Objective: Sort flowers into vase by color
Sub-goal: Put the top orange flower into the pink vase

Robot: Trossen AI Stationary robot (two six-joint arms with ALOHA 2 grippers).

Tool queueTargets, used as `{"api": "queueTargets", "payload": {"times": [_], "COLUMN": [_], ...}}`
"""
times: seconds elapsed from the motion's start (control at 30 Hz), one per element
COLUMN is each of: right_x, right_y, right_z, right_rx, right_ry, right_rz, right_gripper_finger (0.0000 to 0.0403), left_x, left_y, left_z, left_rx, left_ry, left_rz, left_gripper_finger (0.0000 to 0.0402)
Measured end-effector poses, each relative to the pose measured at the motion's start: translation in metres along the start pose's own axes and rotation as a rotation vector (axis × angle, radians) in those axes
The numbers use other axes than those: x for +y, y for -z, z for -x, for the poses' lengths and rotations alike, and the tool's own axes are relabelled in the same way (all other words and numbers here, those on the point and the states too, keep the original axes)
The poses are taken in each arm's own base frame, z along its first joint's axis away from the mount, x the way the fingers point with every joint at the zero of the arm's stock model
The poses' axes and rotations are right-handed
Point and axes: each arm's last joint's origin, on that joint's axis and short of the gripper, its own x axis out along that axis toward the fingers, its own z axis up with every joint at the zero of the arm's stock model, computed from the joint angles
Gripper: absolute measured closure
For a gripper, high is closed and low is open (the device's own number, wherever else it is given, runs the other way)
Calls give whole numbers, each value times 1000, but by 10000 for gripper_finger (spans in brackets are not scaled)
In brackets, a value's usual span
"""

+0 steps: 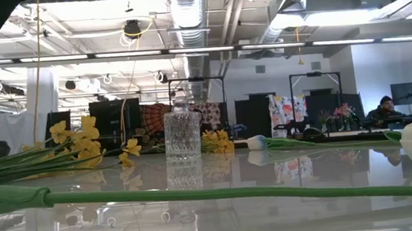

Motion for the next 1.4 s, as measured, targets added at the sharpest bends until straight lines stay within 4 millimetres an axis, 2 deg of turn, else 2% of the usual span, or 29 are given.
{"api": "queueTargets", "payload": {"times": [0.13, 0.4, 0.6, 0.93, 1.17, 1.4], "right_x": [1, -9, -9, -14, -17, -17], "right_y": [-2, -12, -11, -15, -16, -12], "right_z": [-6, -28, -27, -27, -30, -39], "right_rx": [-80, -134, -227, -262, -315, -329], "right_ry": [-20, -44, -117, -65, -24, 13], "right_rz": [36, 50, 78, 78, 79, 117], "right_gripper_finger": [383, 383, 383, 383, 383, 382], "left_x": [-1, -3, -3, 0, 1, 3], "left_y": [0, 0, 0, 3, 37, 81], "left_z": [0, 0, 0, 0, 6, 21], "left_rx": [0, 0, 0, 26, 313, 369], "left_ry": [2, 4, 3, -10, 10, -11], "left_rz": [1, 1, 1, -16, -40, 14], "left_gripper_finger": [401, 401, 401, 401, 401, 401]}}
